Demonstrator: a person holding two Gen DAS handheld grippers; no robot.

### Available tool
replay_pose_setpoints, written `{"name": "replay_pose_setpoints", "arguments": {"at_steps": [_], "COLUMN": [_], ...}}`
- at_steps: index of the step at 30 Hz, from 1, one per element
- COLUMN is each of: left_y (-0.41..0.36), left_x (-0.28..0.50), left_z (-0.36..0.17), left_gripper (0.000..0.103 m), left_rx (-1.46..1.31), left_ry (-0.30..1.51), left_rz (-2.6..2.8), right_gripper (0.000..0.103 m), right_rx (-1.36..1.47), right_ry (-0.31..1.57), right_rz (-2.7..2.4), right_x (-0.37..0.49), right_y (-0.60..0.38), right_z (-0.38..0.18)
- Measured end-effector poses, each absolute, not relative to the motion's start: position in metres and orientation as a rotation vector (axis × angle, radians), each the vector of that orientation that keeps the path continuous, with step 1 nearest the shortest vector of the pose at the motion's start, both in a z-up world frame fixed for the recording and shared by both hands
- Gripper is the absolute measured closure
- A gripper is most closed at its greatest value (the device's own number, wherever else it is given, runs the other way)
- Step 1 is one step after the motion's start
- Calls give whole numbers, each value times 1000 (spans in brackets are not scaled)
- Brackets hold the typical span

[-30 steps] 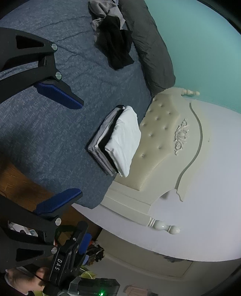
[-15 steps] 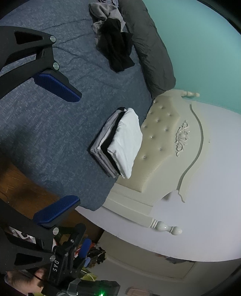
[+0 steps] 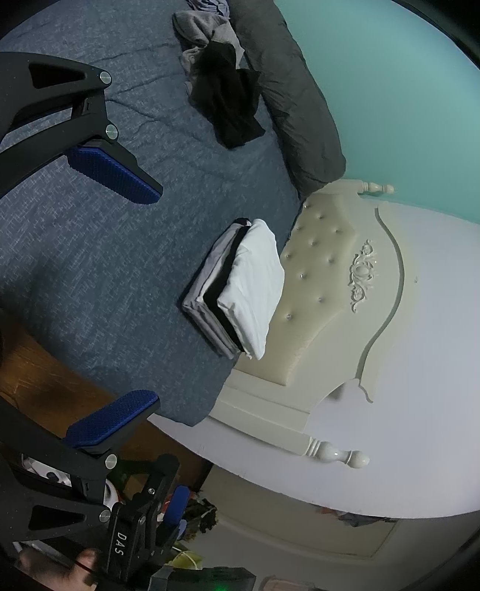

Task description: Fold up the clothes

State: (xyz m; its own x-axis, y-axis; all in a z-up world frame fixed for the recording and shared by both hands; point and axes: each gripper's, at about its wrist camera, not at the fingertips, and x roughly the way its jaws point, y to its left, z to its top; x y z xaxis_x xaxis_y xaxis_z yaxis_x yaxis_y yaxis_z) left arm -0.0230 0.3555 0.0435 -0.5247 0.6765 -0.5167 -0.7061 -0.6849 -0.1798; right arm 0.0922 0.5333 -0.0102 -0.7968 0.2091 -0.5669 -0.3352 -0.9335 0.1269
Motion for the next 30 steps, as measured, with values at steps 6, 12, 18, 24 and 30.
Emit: {"name": "replay_pose_setpoints", "arguments": {"at_steps": [6, 12, 18, 24, 30], "left_y": [357, 359, 361, 359, 356], "left_x": [-20, -17, -16, -16, -16], "left_z": [42, 39, 37, 36, 34], "left_gripper": [0, 0, 0, 0, 0], "left_rx": [-711, -701, -702, -707, -712], "left_ry": [85, 98, 105, 101, 75], "left_rz": [2198, 2200, 2199, 2215, 2203], "right_gripper": [1, 1, 1, 1, 1], "right_rx": [-825, -829, -822, -821, -820], "right_ry": [320, 318, 318, 318, 316], "right_rz": [2714, 2715, 2710, 2713, 2716], "right_x": [93, 93, 96, 96, 95], "right_y": [532, 530, 530, 532, 531], "right_z": [-12, -12, -12, -11, -10]}}
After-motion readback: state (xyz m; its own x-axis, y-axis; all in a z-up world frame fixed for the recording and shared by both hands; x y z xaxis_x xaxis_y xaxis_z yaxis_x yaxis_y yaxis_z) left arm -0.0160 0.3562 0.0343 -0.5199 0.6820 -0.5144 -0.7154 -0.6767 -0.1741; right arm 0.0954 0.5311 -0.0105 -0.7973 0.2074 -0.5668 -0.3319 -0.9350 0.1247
